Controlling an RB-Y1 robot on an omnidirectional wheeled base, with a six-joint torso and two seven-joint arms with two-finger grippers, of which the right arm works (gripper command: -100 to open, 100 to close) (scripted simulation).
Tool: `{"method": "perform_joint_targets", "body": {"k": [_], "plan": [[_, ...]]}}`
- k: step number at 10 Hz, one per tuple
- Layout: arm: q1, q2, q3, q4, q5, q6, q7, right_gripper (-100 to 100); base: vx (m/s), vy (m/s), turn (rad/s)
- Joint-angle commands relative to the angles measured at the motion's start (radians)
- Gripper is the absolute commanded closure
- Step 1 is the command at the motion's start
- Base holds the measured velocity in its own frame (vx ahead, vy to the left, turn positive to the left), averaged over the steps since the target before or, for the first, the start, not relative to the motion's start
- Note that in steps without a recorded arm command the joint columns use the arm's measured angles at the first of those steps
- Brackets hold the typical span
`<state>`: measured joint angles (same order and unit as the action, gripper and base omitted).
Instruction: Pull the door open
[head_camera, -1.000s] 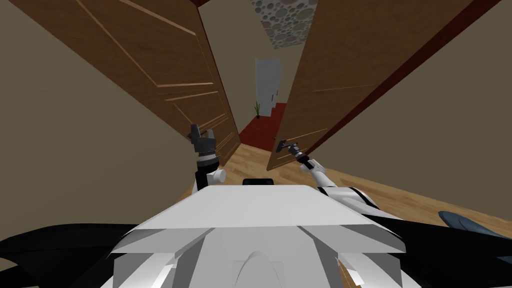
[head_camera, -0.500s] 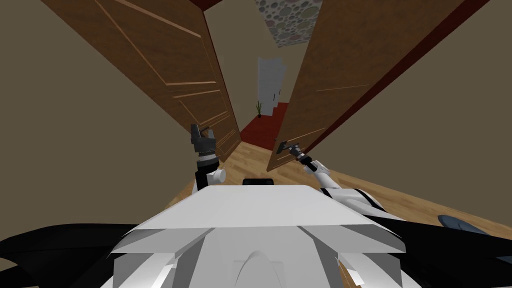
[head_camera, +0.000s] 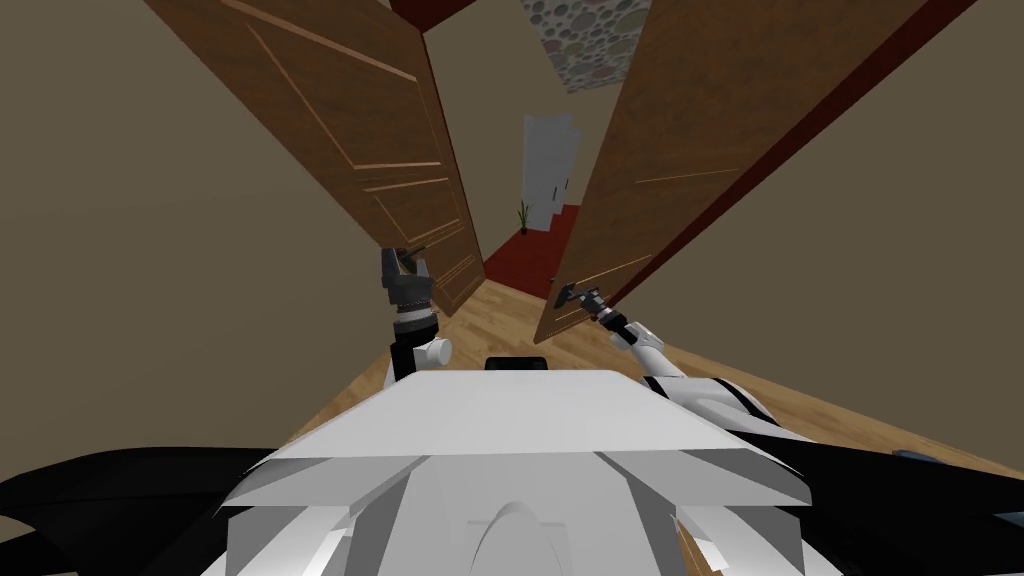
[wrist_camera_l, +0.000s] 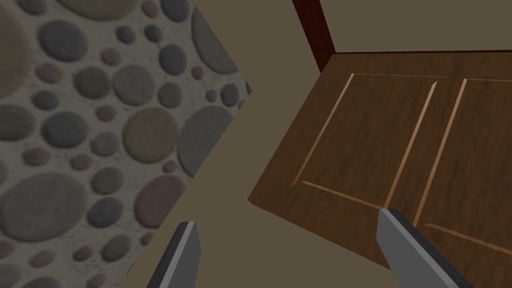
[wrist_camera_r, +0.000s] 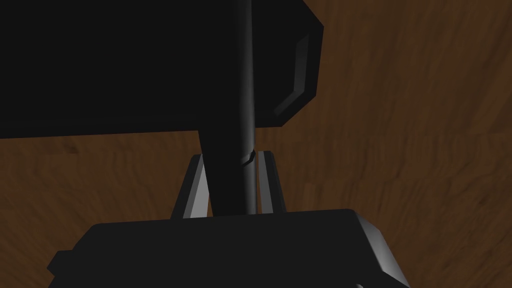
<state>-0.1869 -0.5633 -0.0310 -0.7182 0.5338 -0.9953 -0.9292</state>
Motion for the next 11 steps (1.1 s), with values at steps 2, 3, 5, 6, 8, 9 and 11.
{"method": "perform_joint_targets", "body": {"k": [2, 3, 5, 6, 8, 9, 11], "plan": [[0.008, -0.012, -0.006, 0.019, 0.009, -0.043, -0.006, 100, -0.158, -0.144, 0.152], [0.010, -0.018, -0.009, 0.028, 0.014, -0.063, -0.009, 100, -0.132, -0.139, 0.118], [0.013, -0.026, -0.014, 0.039, 0.019, -0.088, -0.014, 100, -0.167, -0.125, 0.125], [0.014, -0.030, -0.016, 0.044, 0.022, -0.100, -0.017, 100, -0.171, -0.112, 0.116], [0.011, -0.030, -0.016, 0.052, 0.024, -0.103, -0.014, 100, -0.083, -0.073, 0.075], [0.011, -0.031, -0.017, 0.055, 0.025, -0.107, -0.014, 100, -0.143, -0.139, 0.146], [0.010, -0.035, -0.021, 0.065, 0.028, -0.121, -0.015, 100, -0.134, -0.128, 0.151]]}}
